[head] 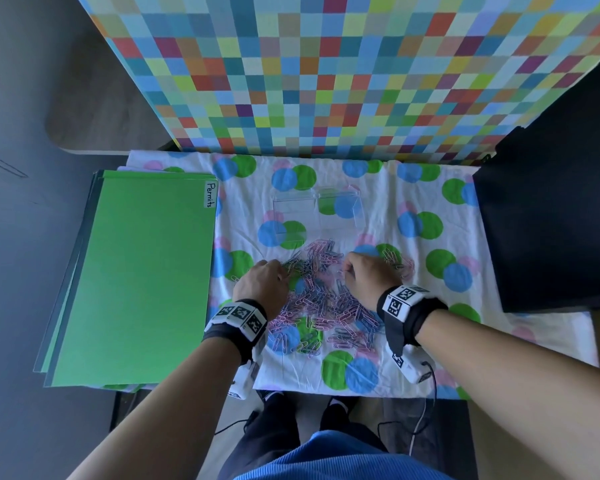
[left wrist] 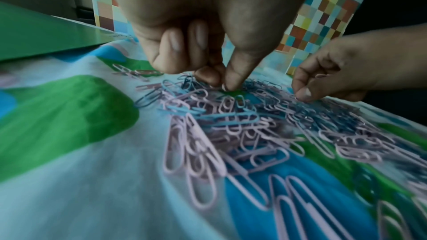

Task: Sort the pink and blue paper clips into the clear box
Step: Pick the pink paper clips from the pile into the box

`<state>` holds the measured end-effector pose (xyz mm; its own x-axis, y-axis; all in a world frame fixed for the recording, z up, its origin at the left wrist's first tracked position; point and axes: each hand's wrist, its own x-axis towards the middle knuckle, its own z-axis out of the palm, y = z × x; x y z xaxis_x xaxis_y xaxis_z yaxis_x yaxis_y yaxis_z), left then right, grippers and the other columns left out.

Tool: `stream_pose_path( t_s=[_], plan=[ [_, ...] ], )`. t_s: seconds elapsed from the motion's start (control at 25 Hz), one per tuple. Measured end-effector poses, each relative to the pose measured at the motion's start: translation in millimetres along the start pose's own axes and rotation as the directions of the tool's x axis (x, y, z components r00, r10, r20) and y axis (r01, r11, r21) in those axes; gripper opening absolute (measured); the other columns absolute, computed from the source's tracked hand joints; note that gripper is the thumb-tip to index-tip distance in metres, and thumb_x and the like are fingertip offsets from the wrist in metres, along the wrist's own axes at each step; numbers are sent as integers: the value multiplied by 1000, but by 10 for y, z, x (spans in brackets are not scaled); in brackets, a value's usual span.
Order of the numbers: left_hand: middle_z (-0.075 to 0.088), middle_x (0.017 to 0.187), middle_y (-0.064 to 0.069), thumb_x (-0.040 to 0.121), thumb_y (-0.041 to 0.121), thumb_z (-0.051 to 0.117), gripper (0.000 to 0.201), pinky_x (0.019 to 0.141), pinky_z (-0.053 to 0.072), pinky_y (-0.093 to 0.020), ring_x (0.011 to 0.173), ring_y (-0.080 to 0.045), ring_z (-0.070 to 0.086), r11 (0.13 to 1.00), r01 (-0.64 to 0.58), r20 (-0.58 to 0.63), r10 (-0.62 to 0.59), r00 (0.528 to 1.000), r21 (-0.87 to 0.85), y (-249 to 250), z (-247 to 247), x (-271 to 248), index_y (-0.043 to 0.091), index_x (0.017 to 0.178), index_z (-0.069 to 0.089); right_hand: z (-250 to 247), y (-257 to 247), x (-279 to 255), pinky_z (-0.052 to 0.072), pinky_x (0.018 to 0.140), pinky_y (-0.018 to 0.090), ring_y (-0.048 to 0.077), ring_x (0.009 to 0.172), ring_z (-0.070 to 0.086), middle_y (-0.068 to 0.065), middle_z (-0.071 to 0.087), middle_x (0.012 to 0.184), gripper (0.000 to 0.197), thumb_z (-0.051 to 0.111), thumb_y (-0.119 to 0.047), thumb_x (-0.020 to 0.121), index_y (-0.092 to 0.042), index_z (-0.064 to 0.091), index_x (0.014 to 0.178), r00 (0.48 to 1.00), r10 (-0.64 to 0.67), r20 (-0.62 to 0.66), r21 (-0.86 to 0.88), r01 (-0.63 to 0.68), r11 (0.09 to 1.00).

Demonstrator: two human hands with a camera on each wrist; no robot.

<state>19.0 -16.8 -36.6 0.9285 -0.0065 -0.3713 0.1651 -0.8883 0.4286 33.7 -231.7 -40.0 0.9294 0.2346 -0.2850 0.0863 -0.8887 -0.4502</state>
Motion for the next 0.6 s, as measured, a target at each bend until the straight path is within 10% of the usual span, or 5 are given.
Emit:
stream_pose_path(
  t_s=[0.32, 0.6],
  plan=[
    [67, 82, 5, 85, 20, 65, 21, 68, 47, -26, 70, -14, 60, 896, 84, -25, -106, 994, -435, -78, -77, -36, 24, 105, 59, 33, 127, 14, 47, 71, 33, 23, 74, 57, 6, 61, 80, 6, 54, -6, 89, -8, 56, 84, 981, 170, -94, 377, -123, 918],
    [63, 64, 2, 88, -2, 52, 25, 51, 37, -23, 46, -9, 38, 566, 225, 231, -63, 971, -793, -111, -74, -61, 13, 100, 68, -51, 10, -15, 46, 53, 29, 17, 56, 51, 6, 58, 70, 29, 46, 4, 93, -12, 56, 115, 944, 289, 159, 814, -291, 503]
  ],
)
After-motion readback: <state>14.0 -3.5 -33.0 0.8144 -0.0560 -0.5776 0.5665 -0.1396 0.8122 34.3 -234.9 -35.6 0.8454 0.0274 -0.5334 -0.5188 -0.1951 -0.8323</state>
